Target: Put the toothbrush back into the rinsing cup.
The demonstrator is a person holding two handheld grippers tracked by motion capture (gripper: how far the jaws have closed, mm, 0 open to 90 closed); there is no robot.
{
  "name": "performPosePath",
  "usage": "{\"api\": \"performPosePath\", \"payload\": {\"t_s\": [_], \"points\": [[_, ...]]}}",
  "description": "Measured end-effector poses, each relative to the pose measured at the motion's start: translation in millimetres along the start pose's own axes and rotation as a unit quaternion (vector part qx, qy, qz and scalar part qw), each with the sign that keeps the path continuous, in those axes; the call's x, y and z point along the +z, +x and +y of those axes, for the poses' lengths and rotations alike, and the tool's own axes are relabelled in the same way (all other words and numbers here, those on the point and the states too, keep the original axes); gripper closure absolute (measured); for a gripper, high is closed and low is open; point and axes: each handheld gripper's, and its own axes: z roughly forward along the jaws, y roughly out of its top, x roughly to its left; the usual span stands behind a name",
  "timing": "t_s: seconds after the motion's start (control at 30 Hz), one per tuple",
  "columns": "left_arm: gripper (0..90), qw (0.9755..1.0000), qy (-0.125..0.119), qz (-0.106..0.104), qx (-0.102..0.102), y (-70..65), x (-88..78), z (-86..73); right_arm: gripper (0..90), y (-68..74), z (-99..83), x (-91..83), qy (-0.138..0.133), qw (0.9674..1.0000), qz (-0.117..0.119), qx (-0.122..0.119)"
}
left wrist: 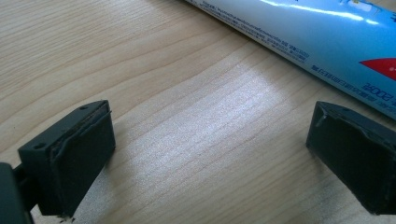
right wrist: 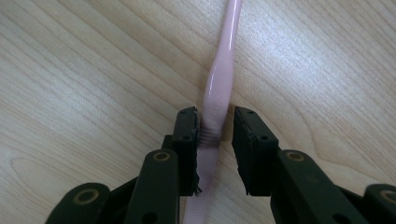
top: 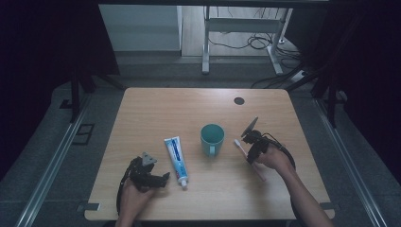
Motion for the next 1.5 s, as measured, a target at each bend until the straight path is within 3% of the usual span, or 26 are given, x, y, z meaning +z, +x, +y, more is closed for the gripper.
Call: {"api": "performPosePath", "payload": {"t_s": [0.27,0.77,1.07,1.5], "points": [[1.2,1.0000,0.000,0.000,0.000,0.0,0.0,0.0,73.2,1.0,10.8,5.6,0.022,0.9997,-0.010,0.002],[1.2,1.0000,0.000,0.000,0.000,0.0,0.0,0.0,78.3,0.3,13.1,5.8,0.028,0.9995,-0.015,0.005],[1.2,1.0000,0.000,0.000,0.000,0.0,0.0,0.0,78.3,-2.6,5.9,-3.8,0.006,0.9999,-0.008,0.004],[1.2,1.0000,0.000,0.000,0.000,0.0,0.0,0.0,78.3,-2.1,-12.0,-18.2,-0.052,0.9986,0.005,-0.006]]}}
